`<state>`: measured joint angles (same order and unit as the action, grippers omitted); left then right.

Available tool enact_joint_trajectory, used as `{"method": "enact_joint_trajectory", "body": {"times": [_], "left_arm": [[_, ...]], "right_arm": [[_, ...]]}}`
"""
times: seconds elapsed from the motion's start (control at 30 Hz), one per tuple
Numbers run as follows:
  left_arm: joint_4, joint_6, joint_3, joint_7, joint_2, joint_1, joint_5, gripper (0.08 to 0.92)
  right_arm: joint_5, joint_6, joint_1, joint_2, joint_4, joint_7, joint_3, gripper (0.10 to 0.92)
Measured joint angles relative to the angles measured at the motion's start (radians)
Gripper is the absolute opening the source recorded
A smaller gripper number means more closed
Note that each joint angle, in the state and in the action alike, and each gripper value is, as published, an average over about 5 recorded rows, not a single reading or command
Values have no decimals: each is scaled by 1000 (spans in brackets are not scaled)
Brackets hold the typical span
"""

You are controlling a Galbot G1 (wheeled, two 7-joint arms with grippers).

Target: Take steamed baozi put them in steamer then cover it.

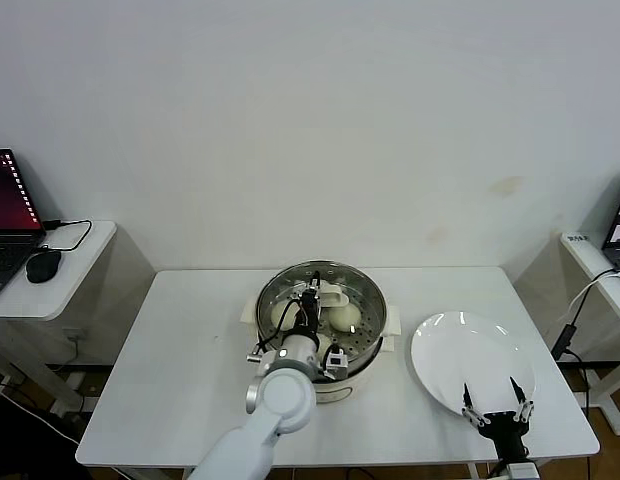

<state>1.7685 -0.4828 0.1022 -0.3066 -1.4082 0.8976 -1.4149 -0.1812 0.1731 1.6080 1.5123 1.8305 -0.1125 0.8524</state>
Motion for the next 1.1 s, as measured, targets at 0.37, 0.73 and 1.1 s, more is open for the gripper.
{"method": "enact_joint_trajectory", "body": {"times": [0.37, 0.73, 1.1], "left_arm": [[26, 1, -6, 6, 6, 14, 12, 357], [141, 23, -17, 30, 63, 100, 39, 677], [383, 96, -151, 167, 161, 334, 234, 822]], "right_arm": [[-3, 1, 0, -1, -1, -1, -4, 823], [-9, 2, 9, 0, 0, -2, -5, 822], [5, 11, 20, -22, -2, -2, -6, 822]]}}
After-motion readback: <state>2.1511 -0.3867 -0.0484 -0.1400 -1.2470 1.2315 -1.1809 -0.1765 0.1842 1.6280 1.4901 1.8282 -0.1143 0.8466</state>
